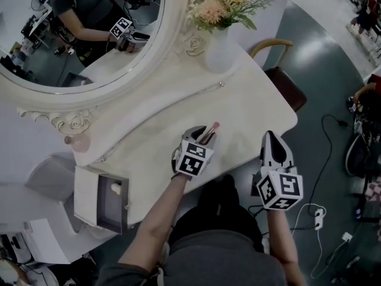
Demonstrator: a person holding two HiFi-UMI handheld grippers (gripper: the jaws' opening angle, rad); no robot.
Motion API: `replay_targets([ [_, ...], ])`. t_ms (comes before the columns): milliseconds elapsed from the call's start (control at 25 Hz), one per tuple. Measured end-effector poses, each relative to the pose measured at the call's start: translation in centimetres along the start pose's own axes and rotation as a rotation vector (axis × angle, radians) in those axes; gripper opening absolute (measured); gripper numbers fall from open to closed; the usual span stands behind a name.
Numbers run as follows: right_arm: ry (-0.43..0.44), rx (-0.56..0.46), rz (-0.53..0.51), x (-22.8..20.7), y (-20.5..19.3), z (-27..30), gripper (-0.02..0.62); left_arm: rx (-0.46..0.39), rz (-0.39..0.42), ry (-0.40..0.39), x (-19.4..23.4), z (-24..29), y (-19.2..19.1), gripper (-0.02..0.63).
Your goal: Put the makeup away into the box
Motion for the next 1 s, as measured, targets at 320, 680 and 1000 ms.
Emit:
replay_targets([
  [320, 0.004, 0.007, 0.003, -0.7, 0.2, 0.3, 0.003, 0.074, -0.011, -0.003, 0.2, 0.8, -0.3, 0.124],
  [680, 0.009, 0.01, 0.004, -0.9, 0.3, 0.6, 0.004, 0.14, 0.02, -0.005, 0.2, 1.5, -0.3, 0.086],
  [1000, 0.026, 0.015, -0.001, -1.0, 0.5, 1.0, 0.003, 0.158, 0.002, -0.02, 0.2, 1.5, -0.1, 0.071],
])
Point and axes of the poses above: the fingertips, and each gripper's own axes: z forward along the fingers, x to its left, y out of its top, the point moved 7 cm from there along -z, backward along the fingers, and after that the axes turned 9 degrees about x, right-handed, at the moved point
